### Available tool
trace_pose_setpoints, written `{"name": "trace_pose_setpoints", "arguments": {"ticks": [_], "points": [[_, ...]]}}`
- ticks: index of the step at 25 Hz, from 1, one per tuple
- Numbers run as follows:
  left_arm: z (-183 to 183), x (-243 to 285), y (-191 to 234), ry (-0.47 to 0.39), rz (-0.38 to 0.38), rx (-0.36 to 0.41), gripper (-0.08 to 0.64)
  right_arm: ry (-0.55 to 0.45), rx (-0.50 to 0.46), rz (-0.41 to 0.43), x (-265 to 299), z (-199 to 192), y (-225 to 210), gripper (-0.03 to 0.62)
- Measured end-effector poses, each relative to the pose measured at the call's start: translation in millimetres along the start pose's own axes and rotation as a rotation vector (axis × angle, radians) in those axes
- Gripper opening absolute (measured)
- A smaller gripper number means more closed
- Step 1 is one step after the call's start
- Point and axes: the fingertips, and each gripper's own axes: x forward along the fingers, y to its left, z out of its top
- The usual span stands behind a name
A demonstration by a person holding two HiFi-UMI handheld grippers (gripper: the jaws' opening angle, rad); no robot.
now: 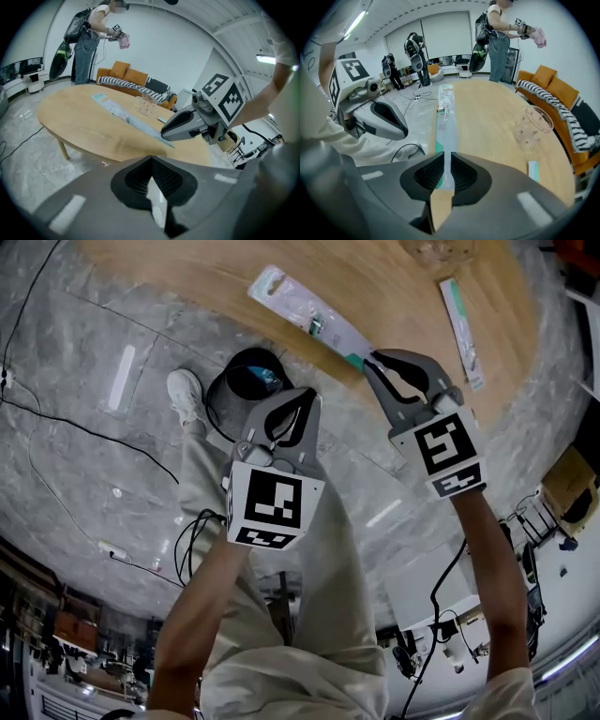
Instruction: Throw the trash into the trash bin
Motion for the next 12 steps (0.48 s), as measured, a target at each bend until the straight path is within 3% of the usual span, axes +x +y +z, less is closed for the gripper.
{"name": "trace_pose_setpoints", "arguments": {"ticks": [7,12], "points": [[-25,-19,21,0.007,0.032,-0.028,0.0,-0.054,0.091,0.05,16,16,52,0.069],[-42,-35,39,0.012,0.077,0.005,0.0,-0.076,0.114,0.052,34,17,89,0.071]]}}
